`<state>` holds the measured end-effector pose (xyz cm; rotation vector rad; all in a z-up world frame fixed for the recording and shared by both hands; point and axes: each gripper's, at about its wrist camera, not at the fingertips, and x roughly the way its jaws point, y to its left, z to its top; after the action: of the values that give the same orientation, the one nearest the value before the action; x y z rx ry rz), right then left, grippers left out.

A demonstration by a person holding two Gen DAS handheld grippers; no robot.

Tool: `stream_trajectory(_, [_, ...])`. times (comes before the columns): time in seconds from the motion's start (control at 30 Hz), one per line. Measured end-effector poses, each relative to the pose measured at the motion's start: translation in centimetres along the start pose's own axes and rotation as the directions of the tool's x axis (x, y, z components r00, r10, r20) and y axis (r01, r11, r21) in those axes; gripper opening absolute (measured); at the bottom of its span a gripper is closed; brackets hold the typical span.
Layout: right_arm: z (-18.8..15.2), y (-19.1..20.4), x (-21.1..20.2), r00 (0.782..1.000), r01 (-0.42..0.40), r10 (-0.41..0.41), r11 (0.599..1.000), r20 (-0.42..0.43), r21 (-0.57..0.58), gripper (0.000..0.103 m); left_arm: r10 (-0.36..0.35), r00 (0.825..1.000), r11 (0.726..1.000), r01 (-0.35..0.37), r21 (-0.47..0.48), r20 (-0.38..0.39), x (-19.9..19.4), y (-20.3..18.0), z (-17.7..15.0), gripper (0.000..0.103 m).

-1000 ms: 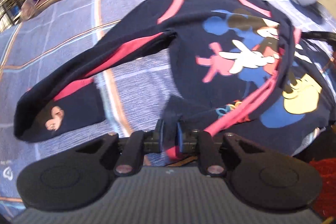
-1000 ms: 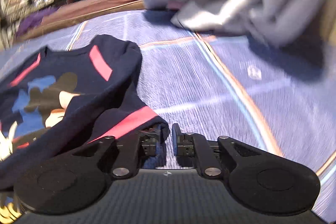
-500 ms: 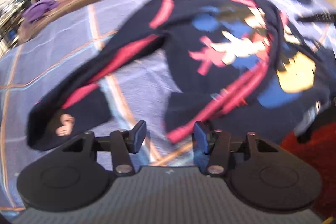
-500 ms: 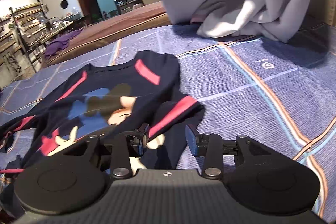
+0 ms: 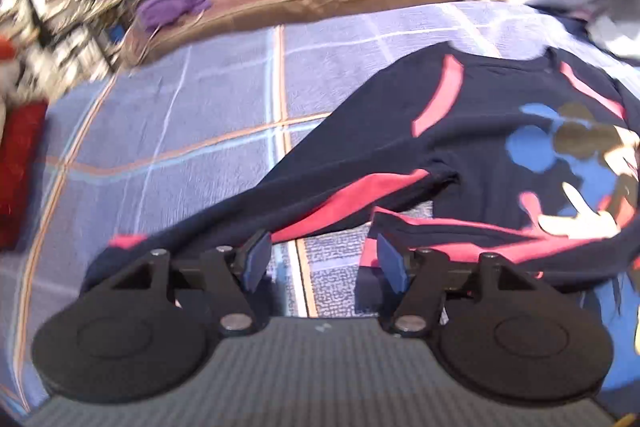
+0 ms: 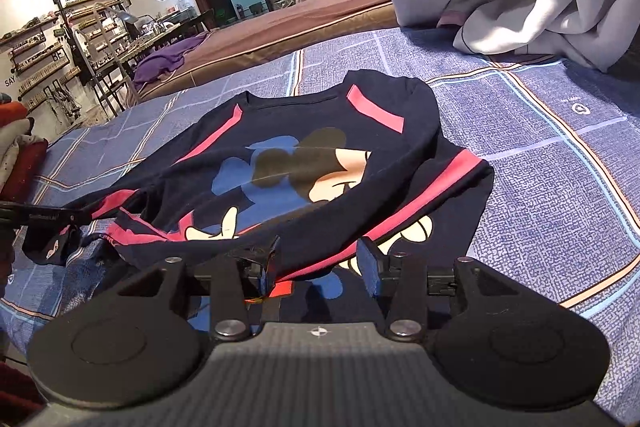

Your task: Fold small clothes

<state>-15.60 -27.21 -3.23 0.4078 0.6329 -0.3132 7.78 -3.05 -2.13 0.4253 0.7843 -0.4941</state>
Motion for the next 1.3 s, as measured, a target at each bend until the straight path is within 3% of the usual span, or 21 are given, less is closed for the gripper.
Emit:
stream_trajectory(0.07, [-0.3,0.1,0.0,1.000,-0.003,0.003,1.000,-0.008,0.005,0.074,-0.043,0.999,0.998,0.043,0.037,-0.003,-0.8,-0.4,-0.8,0.058])
stream_trajectory(0.17, [-0.6,0.0,0.5,1.000,0.000,0.000,1.000,-0.024,0.012,0.074,-0.056,0.998,0.979,0.051,0.196,0.019,-1.8,-2.3,-2.6,0.057])
stream_trajectory(0.27, [-0.7,0.1,0.9,0.999,-0.007,0.008,1.000,-0.037,0.029,0.074,-0.072,0.995,0.914,0.040,0.404,0.063,-2.5,-4.7,-4.6,0.058])
stream_trajectory(0.37, [-0.7,0.3,0.8,0.999,-0.016,0.017,1.000,-0.040,0.021,0.075,-0.030,0.994,0.807,-0.041,0.590,0.110,-1.6,-7.0,-5.9,0.058])
stream_trajectory(0.4, [-0.7,0.3,0.8,0.999,-0.014,0.015,1.000,-0.041,0.020,0.075,-0.018,0.993,0.783,-0.059,0.619,0.117,-1.0,-7.4,-6.0,0.058])
stream_trajectory(0.43, [-0.8,0.3,0.7,0.999,-0.014,0.014,1.000,-0.039,0.024,0.075,-0.028,0.996,0.772,-0.036,0.635,0.090,-0.3,-7.8,-5.8,0.057])
stream_trajectory(0.47, [-0.8,0.3,0.6,0.999,-0.012,0.013,1.000,-0.038,0.027,0.075,-0.043,0.998,0.772,-0.002,0.635,0.056,0.4,-7.8,-5.5,0.048])
stream_trajectory(0.57, [-0.7,0.1,0.1,1.000,-0.004,0.005,0.999,-0.025,0.035,0.075,-0.090,0.996,0.808,0.089,0.582,-0.028,1.6,-7.6,-4.1,0.004])
stream_trajectory(0.63, [-0.6,-0.2,-0.2,1.000,0.007,-0.007,0.999,-0.017,0.036,0.075,-0.103,0.993,0.840,0.114,0.530,-0.051,1.6,-7.1,-2.9,0.002])
stream_trajectory(0.7, [-0.3,-0.7,-0.5,1.000,0.023,-0.022,0.999,-0.005,0.037,0.075,-0.173,0.983,0.892,0.179,0.415,-0.052,0.1,-5.6,-1.5,0.001])
stream_trajectory(0.73, [-0.1,-0.9,-0.6,1.000,0.031,-0.032,0.999,0.001,0.037,0.075,-0.242,0.968,0.909,0.248,0.334,-0.061,-1.1,-4.6,-0.7,0.001])
stream_trajectory(0.77, [0.2,-1.2,-0.6,0.999,0.041,-0.042,0.998,0.008,0.037,0.077,-0.340,0.938,0.906,0.344,0.247,-0.062,-2.5,-3.4,0.2,0.001])
stream_trajectory(0.8, [0.5,-1.6,-0.7,0.998,0.053,-0.053,0.998,0.017,0.037,0.078,-0.428,0.902,0.885,0.432,0.172,-0.060,-3.8,-2.2,1.0,0.001])
stream_trajectory(0.87, [1.3,-2.4,-0.5,0.997,0.068,-0.069,0.997,0.037,0.037,0.093,-0.550,0.834,0.832,0.551,0.065,-0.032,-6.7,-0.1,1.6,0.001])
stream_trajectory(0.93, [2.6,-3.2,0.0,0.996,0.071,-0.073,0.997,0.060,0.035,0.094,-0.593,0.805,0.805,0.593,0.026,-0.001,-8.8,1.3,1.5,0.002])
stream_trajectory(0.97, [3.4,-3.5,0.4,0.995,0.070,-0.072,0.997,0.069,0.028,0.094,-0.590,0.808,0.807,0.590,0.020,-0.003,-9.2,1.7,1.2,0.002])
stream_trajectory(1.03, [5.5,-4.4,2.0,0.994,0.079,-0.079,0.997,0.072,0.010,0.094,-0.529,0.848,0.848,0.529,0.011,-0.032,-9.1,1.8,0.4,0.002])
stream_trajectory(1.07, [6.5,-4.9,3.2,0.995,0.086,-0.086,0.996,0.052,0.005,0.095,-0.518,0.854,0.855,0.518,-0.001,-0.053,-8.9,1.7,-0.3,0.002])
stream_trajectory(1.2, [10.5,-8.2,8.7,0.993,0.118,-0.118,0.988,-0.011,0.100,0.093,-0.544,0.830,0.839,0.535,-0.102,-0.124,-7.2,1.6,-3.1,0.002])
stream_trajectory(1.3, [11.7,-10.9,12.2,0.990,0.126,-0.110,0.967,-0.085,0.221,0.082,-0.552,0.821,0.833,0.536,-0.141,-0.145,-6.5,1.2,-4.5,0.002])
